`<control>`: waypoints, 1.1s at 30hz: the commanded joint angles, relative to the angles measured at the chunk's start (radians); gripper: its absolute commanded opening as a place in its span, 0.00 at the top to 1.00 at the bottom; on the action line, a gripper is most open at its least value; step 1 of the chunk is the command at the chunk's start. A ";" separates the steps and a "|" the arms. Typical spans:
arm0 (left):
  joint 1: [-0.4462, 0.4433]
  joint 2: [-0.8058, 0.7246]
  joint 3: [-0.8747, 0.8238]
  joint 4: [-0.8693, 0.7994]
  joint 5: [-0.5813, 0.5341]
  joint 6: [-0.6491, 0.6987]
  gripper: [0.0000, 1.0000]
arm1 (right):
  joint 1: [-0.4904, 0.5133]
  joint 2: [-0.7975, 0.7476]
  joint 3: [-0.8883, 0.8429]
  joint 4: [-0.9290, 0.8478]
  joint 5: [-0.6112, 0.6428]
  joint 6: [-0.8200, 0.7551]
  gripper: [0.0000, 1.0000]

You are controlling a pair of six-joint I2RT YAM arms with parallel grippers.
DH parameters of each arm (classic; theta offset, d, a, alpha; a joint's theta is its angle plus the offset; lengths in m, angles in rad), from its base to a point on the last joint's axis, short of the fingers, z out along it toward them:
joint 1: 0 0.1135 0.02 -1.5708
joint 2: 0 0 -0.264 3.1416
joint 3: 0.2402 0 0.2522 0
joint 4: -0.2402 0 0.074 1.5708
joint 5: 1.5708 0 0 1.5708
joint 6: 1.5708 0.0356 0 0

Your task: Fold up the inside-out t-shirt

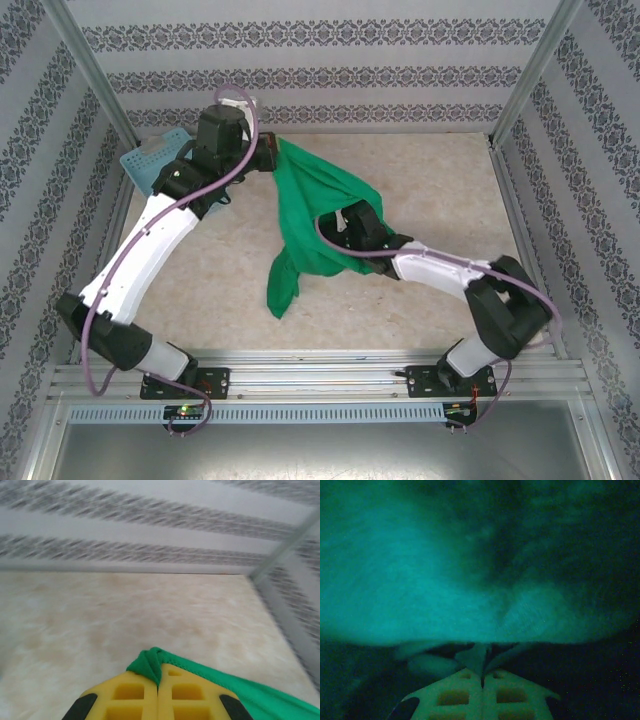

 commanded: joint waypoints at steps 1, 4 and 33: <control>0.103 0.083 -0.057 -0.087 -0.086 -0.088 1.00 | 0.004 -0.134 -0.110 0.150 -0.092 -0.026 1.00; 0.135 0.170 -0.077 -0.115 -0.093 -0.087 1.00 | 0.006 -0.227 -0.174 0.169 -0.119 -0.028 1.00; -0.244 -0.108 -0.762 0.643 0.448 -0.097 0.29 | 0.008 -0.196 -0.265 0.289 -0.174 0.077 1.00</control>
